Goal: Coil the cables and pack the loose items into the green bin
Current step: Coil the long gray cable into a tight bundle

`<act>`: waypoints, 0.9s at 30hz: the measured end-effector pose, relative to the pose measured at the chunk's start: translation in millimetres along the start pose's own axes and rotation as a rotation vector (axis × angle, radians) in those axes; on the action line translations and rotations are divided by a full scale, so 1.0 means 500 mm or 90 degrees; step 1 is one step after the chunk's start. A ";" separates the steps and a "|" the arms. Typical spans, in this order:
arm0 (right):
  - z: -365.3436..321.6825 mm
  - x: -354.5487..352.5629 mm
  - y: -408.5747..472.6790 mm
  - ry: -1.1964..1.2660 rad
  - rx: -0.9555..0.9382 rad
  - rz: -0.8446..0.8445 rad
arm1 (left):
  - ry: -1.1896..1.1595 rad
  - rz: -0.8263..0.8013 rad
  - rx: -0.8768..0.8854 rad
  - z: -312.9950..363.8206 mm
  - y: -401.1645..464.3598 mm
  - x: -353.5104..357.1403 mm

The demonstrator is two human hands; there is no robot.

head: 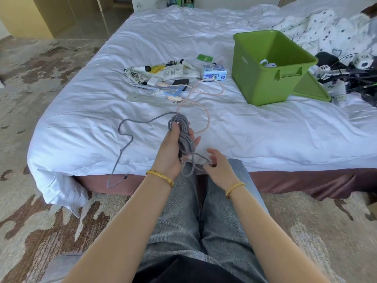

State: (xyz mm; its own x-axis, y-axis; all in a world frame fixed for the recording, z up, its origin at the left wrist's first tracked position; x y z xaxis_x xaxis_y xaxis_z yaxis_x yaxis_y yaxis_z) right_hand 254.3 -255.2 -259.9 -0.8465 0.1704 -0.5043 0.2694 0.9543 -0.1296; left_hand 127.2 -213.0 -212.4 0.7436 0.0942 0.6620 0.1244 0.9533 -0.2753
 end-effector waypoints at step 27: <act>-0.049 -0.064 -0.010 0.591 0.102 0.036 | 0.405 0.222 0.155 0.049 0.039 -0.041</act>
State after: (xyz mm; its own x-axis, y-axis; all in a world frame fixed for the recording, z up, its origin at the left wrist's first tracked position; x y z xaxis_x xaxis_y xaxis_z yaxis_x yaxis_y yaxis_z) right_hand 268.6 -259.5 -222.1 -0.8388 0.4087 0.3596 0.3228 0.9053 -0.2762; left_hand 98.4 -189.4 -214.1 0.9575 0.2880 0.0151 -0.2804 0.9420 -0.1842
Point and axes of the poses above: each hand's wrist, its own y-axis towards the middle knuckle, its own x-axis out of the palm, z = x × y, the point moved 3 cm from there along y, towards the middle knuckle, and after that the axes turned 8 degrees about z, right-handed, at the moved point
